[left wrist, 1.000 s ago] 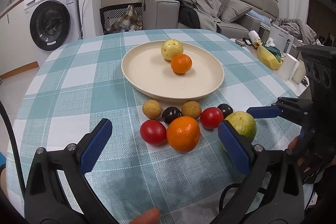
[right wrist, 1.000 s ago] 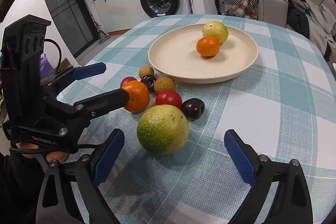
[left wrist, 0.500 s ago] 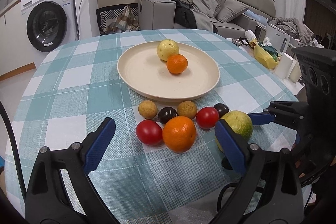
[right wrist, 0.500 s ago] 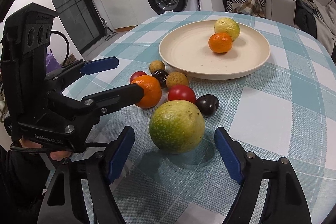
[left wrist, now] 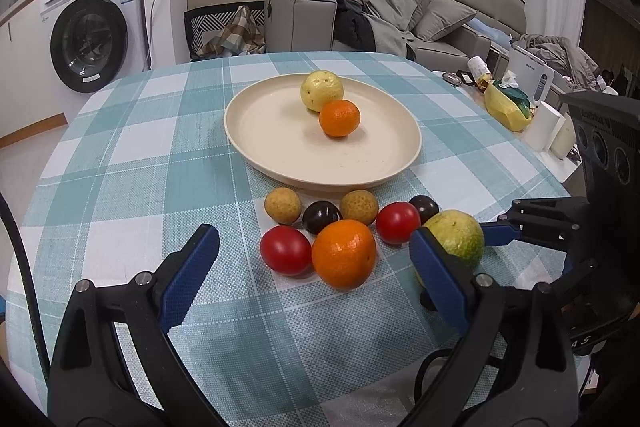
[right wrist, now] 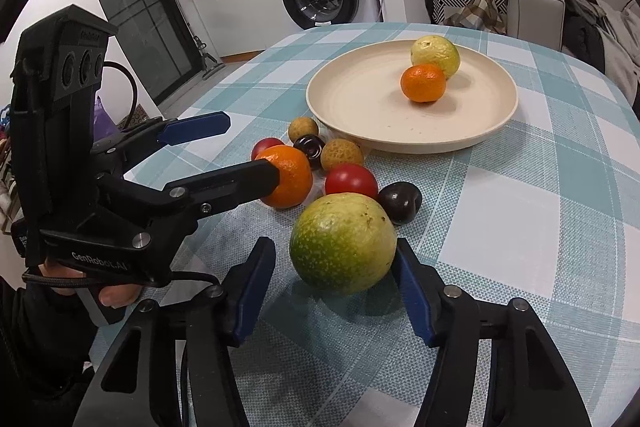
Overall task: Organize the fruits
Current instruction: 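Grasp the green citrus with the right tool while the left tool grasps an orange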
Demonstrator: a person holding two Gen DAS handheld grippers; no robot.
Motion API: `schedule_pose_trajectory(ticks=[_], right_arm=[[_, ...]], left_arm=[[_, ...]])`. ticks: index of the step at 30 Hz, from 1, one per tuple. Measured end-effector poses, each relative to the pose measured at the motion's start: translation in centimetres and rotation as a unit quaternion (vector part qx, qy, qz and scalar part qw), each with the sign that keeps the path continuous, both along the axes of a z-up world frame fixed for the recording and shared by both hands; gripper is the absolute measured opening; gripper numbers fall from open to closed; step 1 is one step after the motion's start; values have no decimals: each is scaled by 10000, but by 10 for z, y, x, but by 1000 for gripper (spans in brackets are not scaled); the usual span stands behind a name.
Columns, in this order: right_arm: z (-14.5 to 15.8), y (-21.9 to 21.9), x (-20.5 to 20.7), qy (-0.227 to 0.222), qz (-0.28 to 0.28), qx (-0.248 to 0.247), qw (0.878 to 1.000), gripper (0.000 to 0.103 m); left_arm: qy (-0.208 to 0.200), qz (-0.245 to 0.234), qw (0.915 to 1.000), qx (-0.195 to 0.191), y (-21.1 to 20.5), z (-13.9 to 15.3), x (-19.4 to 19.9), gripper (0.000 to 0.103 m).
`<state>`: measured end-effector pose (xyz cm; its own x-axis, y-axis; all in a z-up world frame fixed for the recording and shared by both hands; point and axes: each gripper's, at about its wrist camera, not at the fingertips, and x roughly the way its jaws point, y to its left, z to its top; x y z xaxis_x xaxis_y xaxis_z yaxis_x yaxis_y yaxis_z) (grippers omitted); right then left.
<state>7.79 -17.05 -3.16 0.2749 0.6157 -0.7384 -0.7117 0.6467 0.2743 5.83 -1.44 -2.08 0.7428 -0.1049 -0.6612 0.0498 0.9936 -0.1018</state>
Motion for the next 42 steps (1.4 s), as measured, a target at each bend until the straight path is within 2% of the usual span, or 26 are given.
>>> schedule_pose_trajectory(ticks=[7,14,17,23,27,31,36,42], right_arm=[[0,-1,2,-6,-67,-4,10000,52],[1,-1,2,-88,-86,-14,9999,50],[7,-3,0,-175,-48,23,9998,50],[17,-15,4,-247,-227,194,9992,50],[20,-22,11,-231,-373,243,9987,50],[21,-27,16,-205,-468,259,9984,50],[22,-27,16,-209,-463,251,9984,50],[20,-26,15,-211,-441,226,9985,50]], left_arm=[[40,-106,9999,35,-2,-2,2,96],[51,-192,9998,-85,-2,-2,0,96],[34,-274,9994,-195,1,1,-1,92],[84,-459,9989,97,-10,1,-3,76],[92,-595,9977,314,-20,-2,-5,57],[151,-708,9968,328,-24,-4,-5,43],[163,-731,9968,279,-22,-2,-5,37],[250,-678,9969,307,-20,-5,-3,37]])
